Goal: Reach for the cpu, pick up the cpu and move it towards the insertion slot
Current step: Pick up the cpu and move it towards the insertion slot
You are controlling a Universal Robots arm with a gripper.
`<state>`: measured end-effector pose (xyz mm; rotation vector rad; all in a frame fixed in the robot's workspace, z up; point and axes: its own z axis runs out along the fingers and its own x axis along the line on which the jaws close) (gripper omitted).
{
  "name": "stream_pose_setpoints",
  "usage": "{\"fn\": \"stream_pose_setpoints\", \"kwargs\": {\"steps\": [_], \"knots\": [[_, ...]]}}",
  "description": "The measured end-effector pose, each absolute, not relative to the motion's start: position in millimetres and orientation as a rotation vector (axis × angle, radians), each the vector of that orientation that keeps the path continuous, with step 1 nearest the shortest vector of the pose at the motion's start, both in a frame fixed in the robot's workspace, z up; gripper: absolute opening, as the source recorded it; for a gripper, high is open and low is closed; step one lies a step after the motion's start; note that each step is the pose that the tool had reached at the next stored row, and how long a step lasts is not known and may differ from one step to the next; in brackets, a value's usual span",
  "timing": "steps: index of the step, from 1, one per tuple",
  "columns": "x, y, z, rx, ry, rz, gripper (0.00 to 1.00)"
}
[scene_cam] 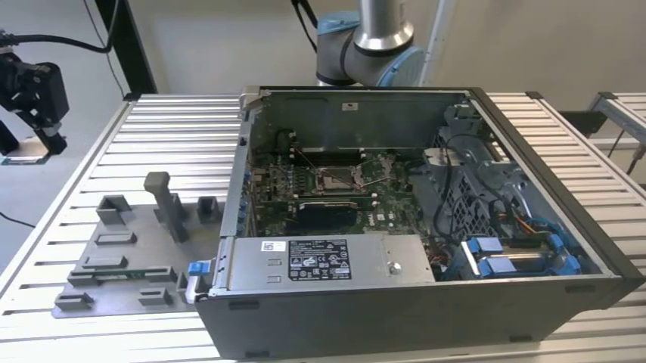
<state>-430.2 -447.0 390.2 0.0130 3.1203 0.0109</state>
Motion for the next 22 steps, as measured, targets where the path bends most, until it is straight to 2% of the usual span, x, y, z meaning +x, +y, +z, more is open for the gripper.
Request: {"fn": "stream_pose_setpoints", "kwargs": {"steps": [22], "knots": [[-414.7, -446.9, 390.7, 0.013, 3.120, 0.011, 0.00]]}}
